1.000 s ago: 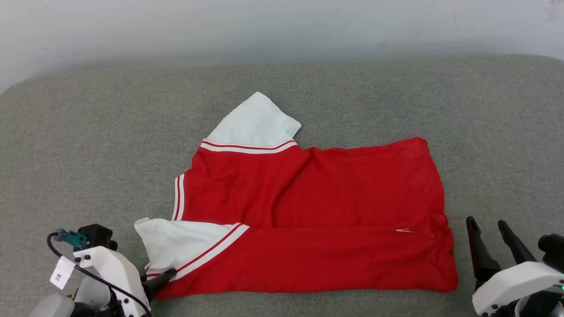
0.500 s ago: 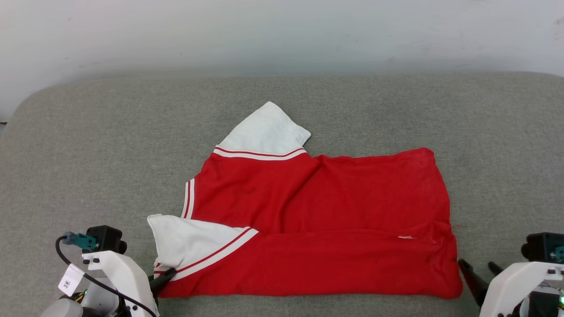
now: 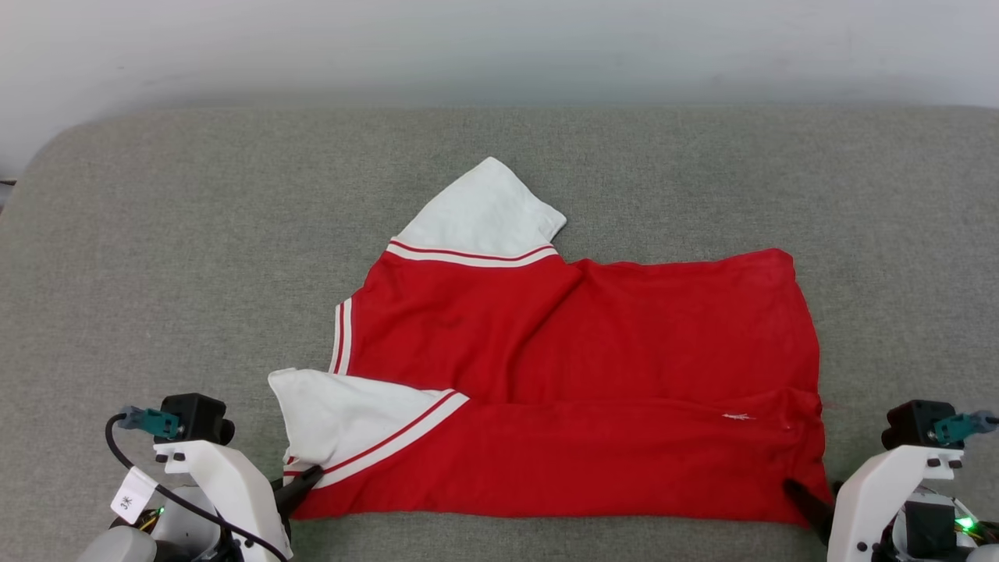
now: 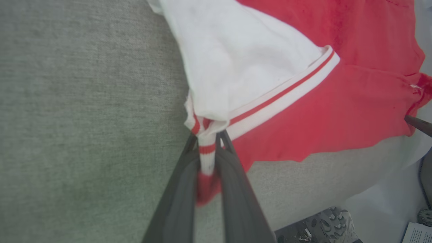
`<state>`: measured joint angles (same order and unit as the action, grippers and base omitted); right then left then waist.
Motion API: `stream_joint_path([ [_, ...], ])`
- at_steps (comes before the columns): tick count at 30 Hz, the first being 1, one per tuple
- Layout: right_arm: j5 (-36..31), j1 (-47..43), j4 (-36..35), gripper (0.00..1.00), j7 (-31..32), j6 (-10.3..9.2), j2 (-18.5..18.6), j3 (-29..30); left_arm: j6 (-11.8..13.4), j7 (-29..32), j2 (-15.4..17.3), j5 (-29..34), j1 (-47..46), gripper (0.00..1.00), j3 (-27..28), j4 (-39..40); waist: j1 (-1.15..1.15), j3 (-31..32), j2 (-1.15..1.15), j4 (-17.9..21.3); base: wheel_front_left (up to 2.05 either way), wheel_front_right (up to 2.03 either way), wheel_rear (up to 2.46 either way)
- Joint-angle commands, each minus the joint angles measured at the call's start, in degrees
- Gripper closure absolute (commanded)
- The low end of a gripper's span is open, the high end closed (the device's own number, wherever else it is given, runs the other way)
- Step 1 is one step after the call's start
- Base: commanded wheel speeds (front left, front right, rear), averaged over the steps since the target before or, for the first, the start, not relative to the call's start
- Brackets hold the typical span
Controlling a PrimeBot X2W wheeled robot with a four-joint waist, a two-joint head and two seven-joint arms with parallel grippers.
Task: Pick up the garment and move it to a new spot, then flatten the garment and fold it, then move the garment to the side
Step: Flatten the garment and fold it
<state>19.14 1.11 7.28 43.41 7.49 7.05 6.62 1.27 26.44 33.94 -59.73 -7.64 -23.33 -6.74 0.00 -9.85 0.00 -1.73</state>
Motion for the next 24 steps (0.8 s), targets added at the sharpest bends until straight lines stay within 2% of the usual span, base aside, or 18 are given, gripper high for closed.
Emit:
stream_joint_path([
  [1, 0.6, -0.1, 1.8, 0.00, 1.1, 0.00, -1.0, -1.3, 0.1, -0.4, 0.0, 0.1, -0.8, 1.00, 0.1, 0.1, 0.00, -0.3, 0.00, 0.0, 0.00, 0.00, 0.00],
  [2, 1.0, 0.2, 2.4, 0.59, 1.7, 0.00, -1.1, -1.7, 0.1, -0.4, 0.0, 0.1, -0.9, 1.00, 0.2, 0.0, 0.00, -0.5, 0.00, 0.1, 0.00, 0.00, 0.00],
  [3, 1.1, 0.4, 2.7, 1.00, 1.8, 0.02, -1.2, -1.9, 0.1, -0.5, -0.1, 0.0, -0.9, 1.00, 0.2, 0.0, 0.00, -0.5, 0.00, 0.1, 0.00, 0.00, 0.00],
  [6, 1.7, 1.4, 2.9, 1.00, 2.0, 0.06, -1.4, -2.1, 0.2, -0.6, 0.0, 0.2, -0.6, 1.00, 0.2, -0.3, 0.00, -0.3, 0.00, 0.3, 0.00, 0.00, 0.00],
  [13, 2.9, -0.5, -1.4, 1.00, 2.0, -0.02, 0.3, -1.0, 1.2, -2.6, 0.3, 0.3, 3.8, 1.00, 0.3, 0.8, 0.00, 4.5, 0.00, 0.7, 0.00, 0.00, 0.00],
  [24, 3.5, -7.5, -5.7, 1.00, 4.2, -0.02, -0.3, 1.4, 4.3, -3.1, 0.7, -1.6, 11.9, 1.00, 0.8, 4.1, 0.00, 8.4, 0.00, 0.2, 0.00, 0.00, 0.00],
])
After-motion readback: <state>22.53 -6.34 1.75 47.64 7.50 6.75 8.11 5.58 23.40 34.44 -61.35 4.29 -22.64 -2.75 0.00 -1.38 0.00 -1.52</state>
